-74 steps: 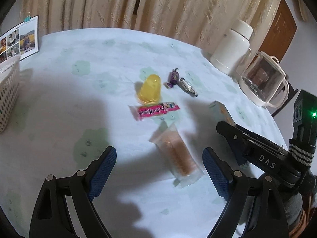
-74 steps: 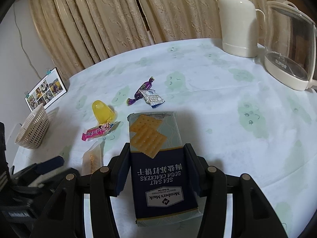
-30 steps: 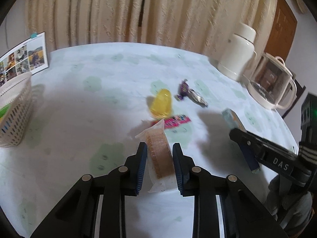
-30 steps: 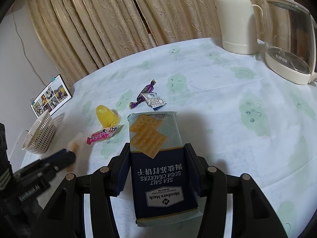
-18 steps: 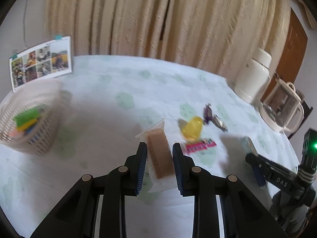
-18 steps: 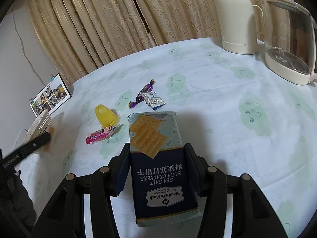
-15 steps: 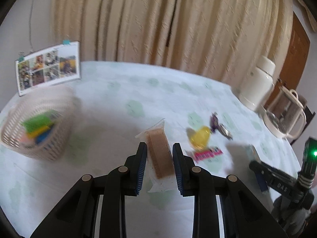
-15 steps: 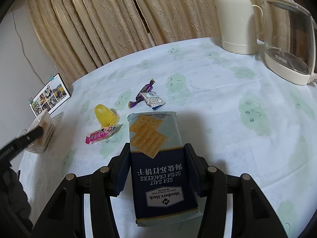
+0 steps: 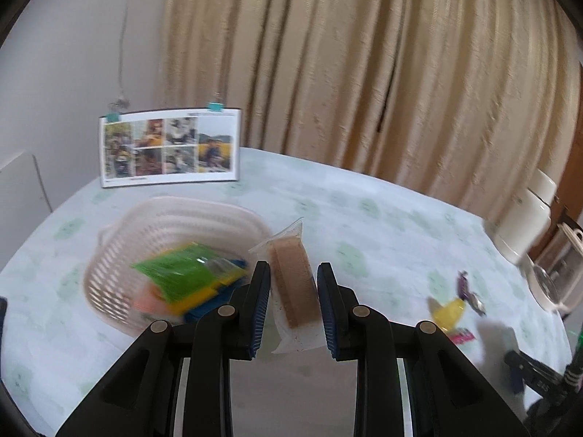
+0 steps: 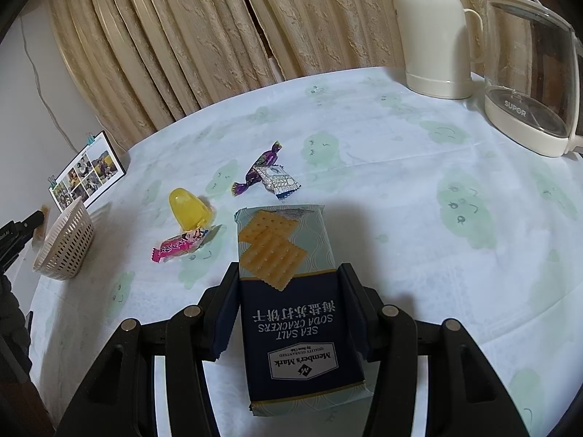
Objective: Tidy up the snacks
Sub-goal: 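Carry the clear biscuit pack into the basket and open the left tool while the right tool holds the box, then carry the blue cracker box over the basket and open the right tool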
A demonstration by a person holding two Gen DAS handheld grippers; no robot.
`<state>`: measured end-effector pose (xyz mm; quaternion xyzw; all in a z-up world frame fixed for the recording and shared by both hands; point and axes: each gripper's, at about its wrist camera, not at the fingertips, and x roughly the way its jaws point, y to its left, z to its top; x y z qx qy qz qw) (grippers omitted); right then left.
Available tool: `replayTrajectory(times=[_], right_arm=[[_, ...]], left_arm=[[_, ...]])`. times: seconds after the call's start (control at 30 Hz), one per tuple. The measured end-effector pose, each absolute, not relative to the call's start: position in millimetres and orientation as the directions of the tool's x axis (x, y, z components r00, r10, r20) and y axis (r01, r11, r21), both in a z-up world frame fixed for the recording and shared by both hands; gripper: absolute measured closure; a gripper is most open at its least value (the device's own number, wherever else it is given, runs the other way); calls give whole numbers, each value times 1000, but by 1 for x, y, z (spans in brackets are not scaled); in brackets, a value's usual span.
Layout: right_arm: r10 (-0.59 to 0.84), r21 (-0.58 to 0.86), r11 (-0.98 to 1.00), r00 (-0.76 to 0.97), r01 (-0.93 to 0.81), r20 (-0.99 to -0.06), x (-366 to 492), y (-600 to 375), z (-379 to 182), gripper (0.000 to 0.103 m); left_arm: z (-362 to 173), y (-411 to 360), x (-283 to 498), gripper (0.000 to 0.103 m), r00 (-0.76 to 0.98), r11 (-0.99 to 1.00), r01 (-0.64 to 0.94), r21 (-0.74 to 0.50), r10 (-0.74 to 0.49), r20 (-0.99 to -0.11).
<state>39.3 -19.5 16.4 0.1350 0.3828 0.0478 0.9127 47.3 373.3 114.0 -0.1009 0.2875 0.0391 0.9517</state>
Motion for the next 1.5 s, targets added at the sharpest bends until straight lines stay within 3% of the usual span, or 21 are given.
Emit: replayTrajectory(times=[0.3, 0.43, 0.9, 1.13, 1.23, 1.5], right_arm=[[175, 269, 963, 698, 27, -695, 40, -18, 16, 54], [168, 263, 964, 696, 31, -698, 40, -17, 16, 54], [135, 230, 972, 699, 43, -702, 40, -13, 18, 54], [145, 232, 972, 720, 23, -679, 40, -4, 24, 61], [161, 229, 973, 723, -4, -671, 43, 6, 28, 65], [134, 196, 981, 709, 5, -692, 48, 17, 26, 64]], left_arm=[[103, 415, 58, 72, 820, 952, -253, -171, 118, -561], [95, 431, 59, 36, 816, 930, -313, -194, 159, -556], [86, 443, 46, 33, 820, 894, -412, -179, 278, -500], [89, 451, 35, 32, 821, 865, -468, -180, 350, -452], [89, 453, 34, 32, 822, 863, -468, -189, 347, -452], [89, 448, 32, 32, 829, 876, -448, -179, 332, -451]])
